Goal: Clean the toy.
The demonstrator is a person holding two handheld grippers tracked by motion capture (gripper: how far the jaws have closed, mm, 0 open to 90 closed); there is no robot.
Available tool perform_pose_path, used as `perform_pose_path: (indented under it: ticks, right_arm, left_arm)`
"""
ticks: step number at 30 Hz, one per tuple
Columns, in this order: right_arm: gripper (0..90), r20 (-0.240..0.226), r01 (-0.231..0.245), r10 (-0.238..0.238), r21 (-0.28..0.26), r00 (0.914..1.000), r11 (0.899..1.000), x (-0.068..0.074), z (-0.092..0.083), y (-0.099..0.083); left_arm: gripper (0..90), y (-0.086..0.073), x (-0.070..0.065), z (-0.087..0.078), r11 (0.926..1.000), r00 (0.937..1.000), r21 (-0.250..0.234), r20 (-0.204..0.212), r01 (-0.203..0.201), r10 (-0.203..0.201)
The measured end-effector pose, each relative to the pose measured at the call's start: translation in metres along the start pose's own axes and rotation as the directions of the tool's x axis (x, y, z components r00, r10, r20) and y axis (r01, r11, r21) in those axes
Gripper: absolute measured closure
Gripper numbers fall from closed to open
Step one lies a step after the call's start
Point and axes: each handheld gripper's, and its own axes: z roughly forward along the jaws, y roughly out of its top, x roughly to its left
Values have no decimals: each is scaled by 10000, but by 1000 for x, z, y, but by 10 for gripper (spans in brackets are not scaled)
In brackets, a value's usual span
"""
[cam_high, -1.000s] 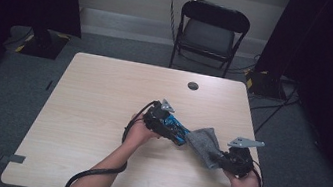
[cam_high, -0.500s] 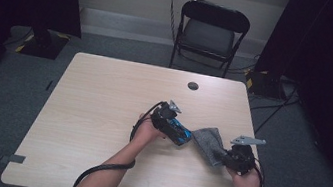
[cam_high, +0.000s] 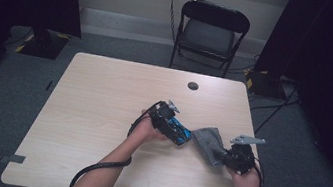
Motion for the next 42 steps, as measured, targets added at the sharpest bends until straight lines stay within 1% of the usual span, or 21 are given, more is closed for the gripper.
perform_pose_path:
  ticks: [3, 4, 7, 8, 12, 14, 15, 16, 17, 18, 20, 22, 23, 24, 25, 26, 27, 29, 34, 37, 42]
  right_arm:
    - [748, 50, -74, 74, 1, 10000, 10000, -1, 0, 0]
    - [749, 107, -92, 92, 6, 9999, 10000, -2, 0, 0]
    - [749, 215, -175, 174, 40, 9996, 9998, -3, 0, 0]
    - [748, 419, -311, 308, 68, 9986, 9995, -5, 0, -1]
    - [749, 893, -506, 494, 107, 9948, 9987, -8, 1, -1]
    - [750, 1265, -692, 657, 238, 9898, 9973, -9, 5, 0]
    - [750, 1265, -692, 657, 238, 9898, 9973, -9, 5, 0]
    - [751, 1409, -867, 811, 347, 9867, 9956, -8, 11, 1]
    - [751, 1298, -956, 899, 390, 9875, 9947, -6, 16, 2]
    - [752, 1269, -870, 800, 512, 9887, 9949, -2, 21, 4]
    - [752, 1023, -531, 449, 785, 9937, 9955, 8, 30, 7]
    - [754, 629, -241, 187, 872, 9978, 9959, 20, 37, 11]
    - [754, 629, -241, 187, 872, 9978, 9959, 20, 37, 11]
    - [755, 289, -19, -9, 969, 9996, 9953, 29, 41, 13]
    - [758, 27, 5, -7, 966, 10000, 9953, 32, 42, 14]
    - [759, -294, -69, 97, 960, 9995, 9954, 35, 43, 13]
    - [759, -471, -27, 74, 988, 9989, 9951, 38, 43, 13]
    - [760, -577, 267, -209, 1021, 9981, 9944, 43, 44, 14]
    - [764, -1093, 503, -388, 1049, 9933, 9932, 55, 45, 14]
    - [764, -1487, 688, -534, 1006, 9874, 9925, 63, 46, 13]
    - [764, -1836, 1062, -879, 922, 9791, 9901, 75, 49, 14]
  left_arm:
    - [2, 1, 0, 0, 9996, 9998, 203, -77, 188, -187]
    - [3, 2, 0, -1, 9990, 9996, 355, -103, 281, -278]
    - [3, 2, 0, -1, 9990, 9996, 364, -95, 253, -249]
    - [3, 2, 1, -1, 9992, 9997, 313, -73, 252, -249]
    - [0, -1, 1, -1, 9996, 9997, 105, -64, 243, -243]
    - [0, -1, 1, -1, 9997, 9997, 38, -59, 221, -220]
    - [0, -1, 1, -1, 9997, 9997, 38, -59, 221, -220]
    - [0, -1, 1, -1, 9997, 9997, 108, -63, 229, -228]
    - [0, -1, 0, -1, 9997, 9997, 111, -70, 238, -237]
    - [0, -1, 0, -1, 9997, 9997, 106, -74, 236, -235]
    - [0, -1, 0, -1, 9997, 9997, 101, -74, 233, -232]
    - [0, -2, 0, -1, 9998, 9997, 19, -90, 218, -218]
    - [0, -2, 0, -1, 9998, 9997, 19, -90, 218, -218]
    - [0, -3, 1, -1, 9998, 9997, -23, -97, 218, -218]
    - [0, -3, 1, -1, 9998, 9997, -23, -97, 218, -218]
    - [0, -3, 1, -1, 9997, 9997, -11, -106, 226, -226]
    - [0, -2, 1, -1, 9997, 9997, 13, -95, 225, -225]
    - [0, -2, 1, -1, 9997, 9997, 60, -108, 224, -223]
    - [0, -1, 1, -1, 9997, 9997, 136, -127, 207, -206]
    - [1, 0, 0, -1, 9995, 9995, 150, -136, 281, -279]
    - [6, -1, 0, -1, 9996, 9996, 136, -156, 255, -253]
